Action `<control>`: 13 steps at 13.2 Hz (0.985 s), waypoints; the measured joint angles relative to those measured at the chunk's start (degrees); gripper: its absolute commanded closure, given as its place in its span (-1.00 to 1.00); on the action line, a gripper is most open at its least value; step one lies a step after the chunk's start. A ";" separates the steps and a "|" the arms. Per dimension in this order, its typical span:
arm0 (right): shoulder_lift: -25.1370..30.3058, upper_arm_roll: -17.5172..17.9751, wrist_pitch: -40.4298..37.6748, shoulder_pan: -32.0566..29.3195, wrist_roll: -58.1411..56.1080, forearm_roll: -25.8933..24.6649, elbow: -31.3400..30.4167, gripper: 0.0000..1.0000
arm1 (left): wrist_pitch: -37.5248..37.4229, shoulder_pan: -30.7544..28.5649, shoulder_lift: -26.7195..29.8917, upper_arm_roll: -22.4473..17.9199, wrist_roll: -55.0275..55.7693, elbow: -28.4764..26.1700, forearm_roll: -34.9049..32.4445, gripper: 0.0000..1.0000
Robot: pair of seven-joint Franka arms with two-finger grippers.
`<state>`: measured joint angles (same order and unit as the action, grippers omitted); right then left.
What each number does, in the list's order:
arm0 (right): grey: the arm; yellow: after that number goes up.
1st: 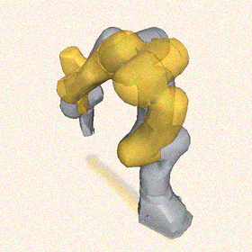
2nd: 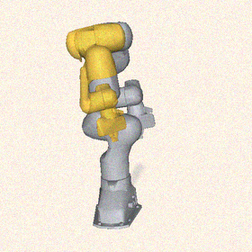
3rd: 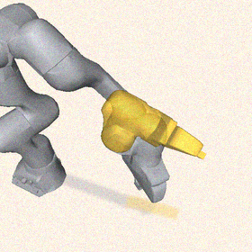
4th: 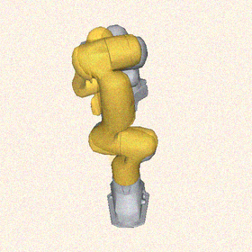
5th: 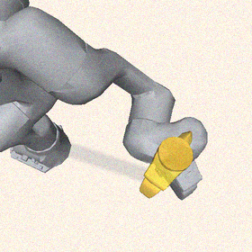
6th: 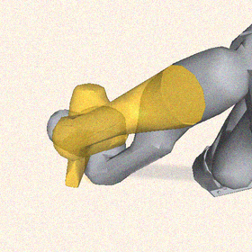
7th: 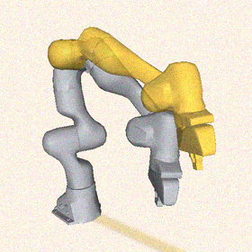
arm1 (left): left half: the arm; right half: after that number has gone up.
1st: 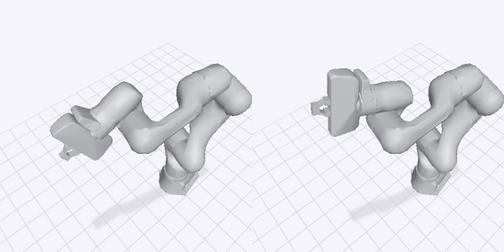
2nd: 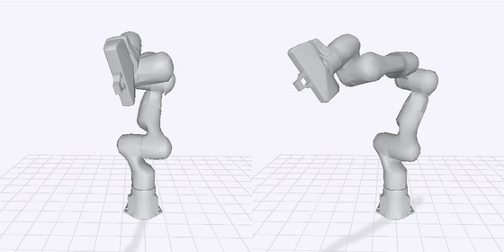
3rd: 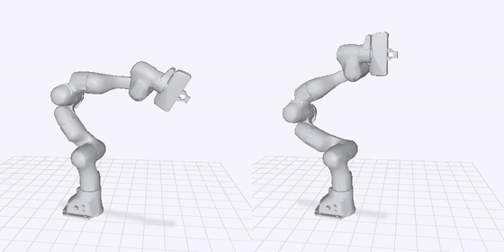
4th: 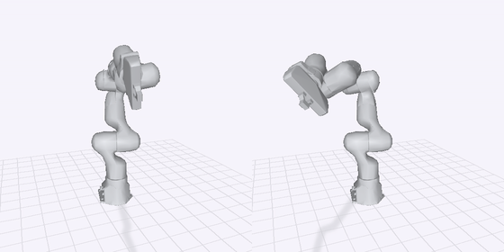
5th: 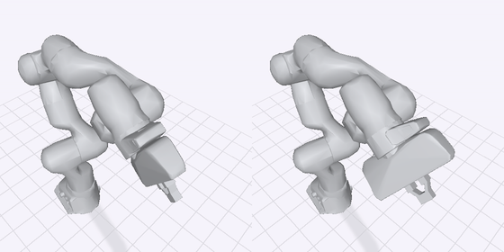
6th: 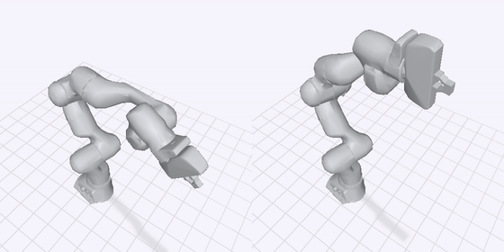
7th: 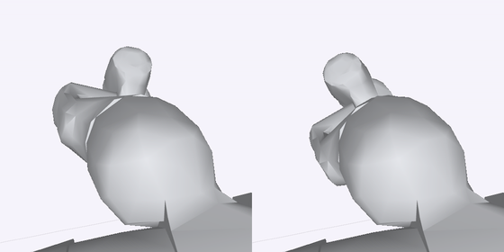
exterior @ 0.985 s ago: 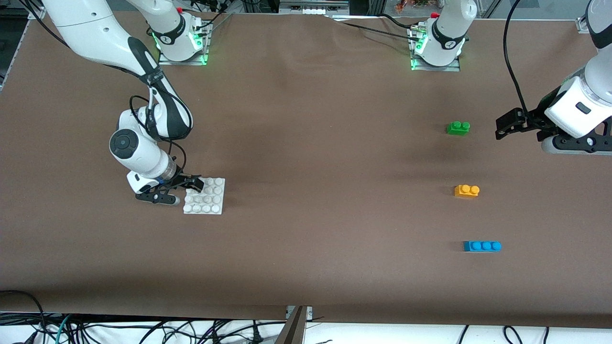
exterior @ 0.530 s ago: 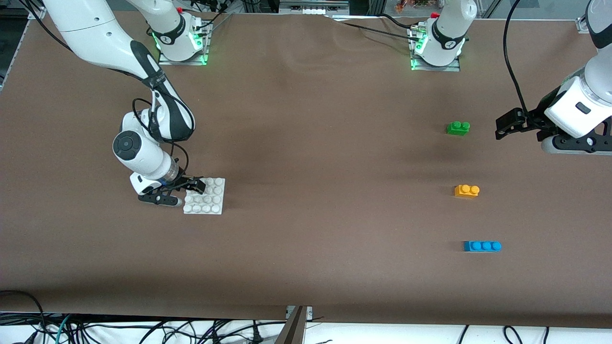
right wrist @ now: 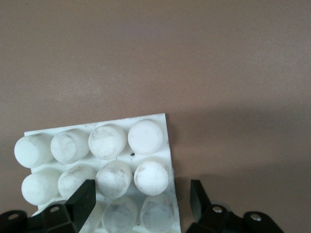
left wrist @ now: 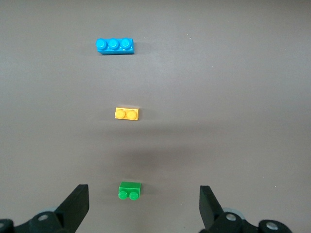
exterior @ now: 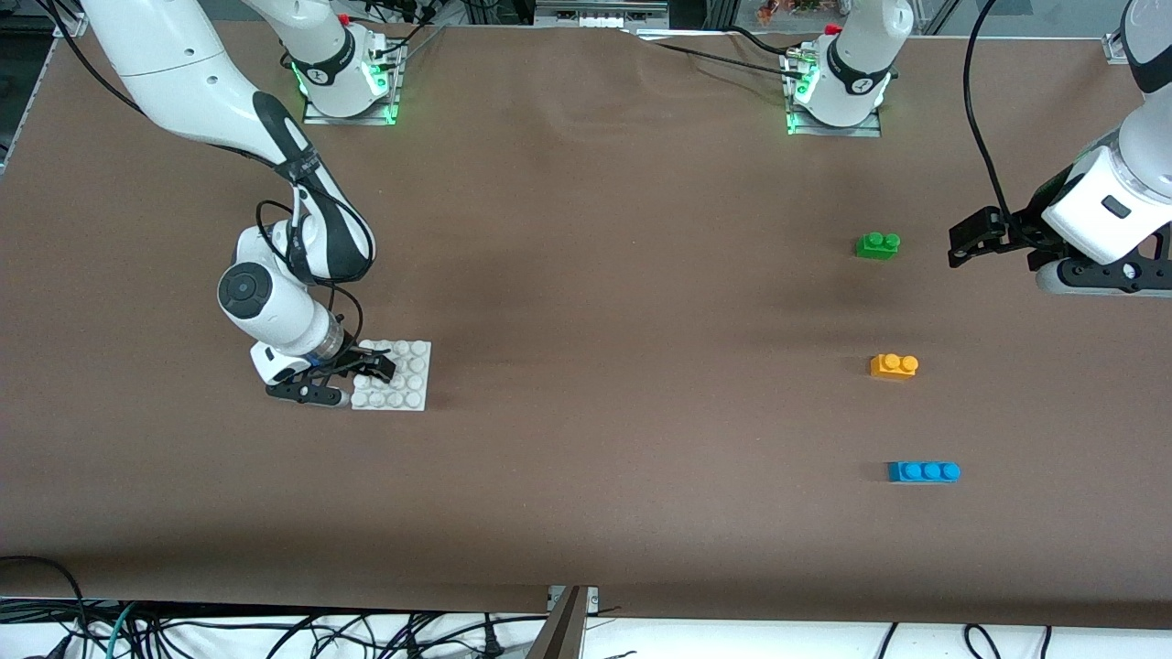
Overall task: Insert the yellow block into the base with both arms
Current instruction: 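Slide the white base plate with the right gripper toward the table middle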
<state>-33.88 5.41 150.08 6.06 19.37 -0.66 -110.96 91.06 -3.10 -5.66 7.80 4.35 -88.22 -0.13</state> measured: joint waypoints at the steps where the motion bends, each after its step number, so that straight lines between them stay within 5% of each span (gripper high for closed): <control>1: -0.03 0.03 0.00 -0.01 0.00 0.04 0.03 -0.50 | 0.00 0.01 0.00 0.00 0.00 0.00 0.00 -1.00; 13: -2.20 4.52 6.81 -0.13 3.07 0.38 0.46 -0.42 | 0.00 0.03 0.00 0.05 0.00 0.00 0.00 -1.00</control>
<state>-36.08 9.94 156.88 5.93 22.45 -0.29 -110.50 91.06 -3.07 -5.66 7.85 4.35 -88.22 -0.13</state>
